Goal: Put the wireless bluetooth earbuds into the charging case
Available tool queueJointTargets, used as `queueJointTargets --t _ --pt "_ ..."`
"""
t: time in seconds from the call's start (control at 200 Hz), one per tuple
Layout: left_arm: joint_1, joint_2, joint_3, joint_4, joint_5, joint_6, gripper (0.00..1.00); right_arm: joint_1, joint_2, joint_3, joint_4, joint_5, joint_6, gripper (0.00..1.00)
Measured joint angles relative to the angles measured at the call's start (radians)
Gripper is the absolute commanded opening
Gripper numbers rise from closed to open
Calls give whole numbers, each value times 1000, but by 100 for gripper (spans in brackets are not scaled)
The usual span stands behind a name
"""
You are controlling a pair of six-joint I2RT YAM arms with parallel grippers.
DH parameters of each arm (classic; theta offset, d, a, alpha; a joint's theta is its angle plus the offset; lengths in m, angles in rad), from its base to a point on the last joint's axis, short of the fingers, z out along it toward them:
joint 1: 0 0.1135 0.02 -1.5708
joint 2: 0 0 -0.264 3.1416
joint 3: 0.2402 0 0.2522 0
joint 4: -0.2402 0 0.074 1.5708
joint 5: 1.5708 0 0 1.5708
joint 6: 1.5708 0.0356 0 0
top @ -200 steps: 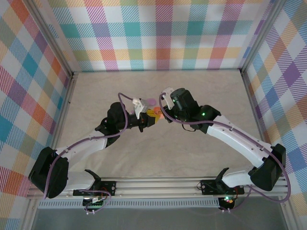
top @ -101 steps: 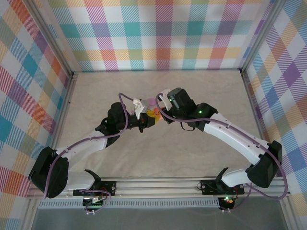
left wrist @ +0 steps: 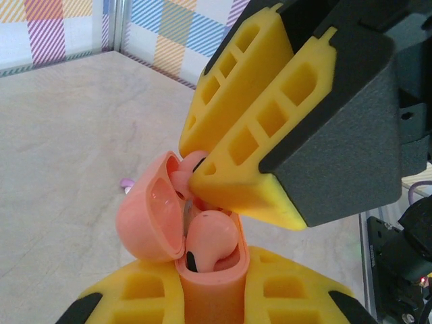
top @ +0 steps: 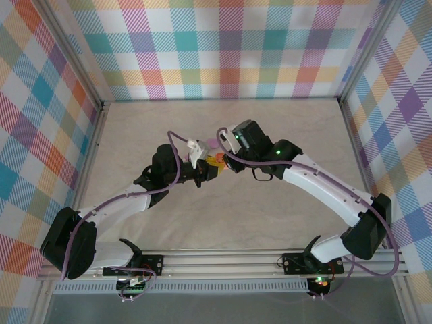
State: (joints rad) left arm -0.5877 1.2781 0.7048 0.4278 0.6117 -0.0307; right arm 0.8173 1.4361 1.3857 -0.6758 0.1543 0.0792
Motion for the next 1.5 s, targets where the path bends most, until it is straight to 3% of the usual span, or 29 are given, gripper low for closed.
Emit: queueJointTargets --t 0.275,0.525,0.94,1.255,1.5 --pt "0 0 -13 93 -3 -36 0 4 3 50 -31 -17 38 24" --pt "0 -2 -14 131 -1 -46 0 4 10 95 -63 -31 72 35" --pt "0 -14 -21 208 0 -56 0 7 9 185 -121 -37 90 40" --pt "-2 -15 -22 215 21 -56 0 -29 -16 255 -128 -113 93 43" --pt "-2 -15 -22 216 35 -56 0 -100 -90 192 -113 -219 93 38"
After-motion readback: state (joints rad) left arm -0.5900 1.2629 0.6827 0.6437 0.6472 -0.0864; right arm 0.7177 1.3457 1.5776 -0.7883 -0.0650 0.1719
